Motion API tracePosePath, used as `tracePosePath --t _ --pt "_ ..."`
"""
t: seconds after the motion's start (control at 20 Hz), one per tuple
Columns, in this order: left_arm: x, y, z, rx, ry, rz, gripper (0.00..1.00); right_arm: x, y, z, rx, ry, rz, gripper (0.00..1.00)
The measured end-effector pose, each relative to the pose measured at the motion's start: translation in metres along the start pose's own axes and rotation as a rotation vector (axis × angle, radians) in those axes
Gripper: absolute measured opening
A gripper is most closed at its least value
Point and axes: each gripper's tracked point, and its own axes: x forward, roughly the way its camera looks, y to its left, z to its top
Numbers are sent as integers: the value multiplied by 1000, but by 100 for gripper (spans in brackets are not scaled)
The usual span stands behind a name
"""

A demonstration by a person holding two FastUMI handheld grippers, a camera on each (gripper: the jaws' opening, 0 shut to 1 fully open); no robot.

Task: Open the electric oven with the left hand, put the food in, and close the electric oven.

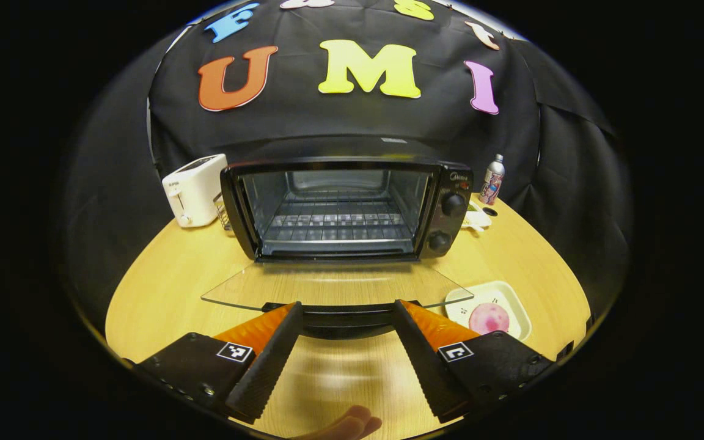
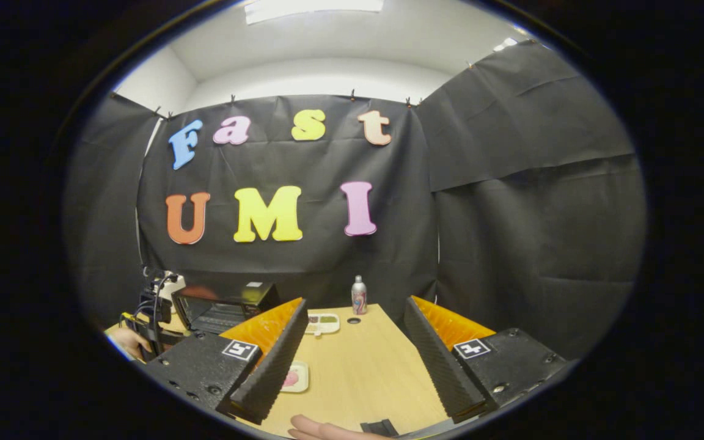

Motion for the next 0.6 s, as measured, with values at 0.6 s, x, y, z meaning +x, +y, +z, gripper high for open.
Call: tracePosePath --t 0.6 --pt "17 7 -53 -26 47 21 96 67 14 -88 -81 277 24 97"
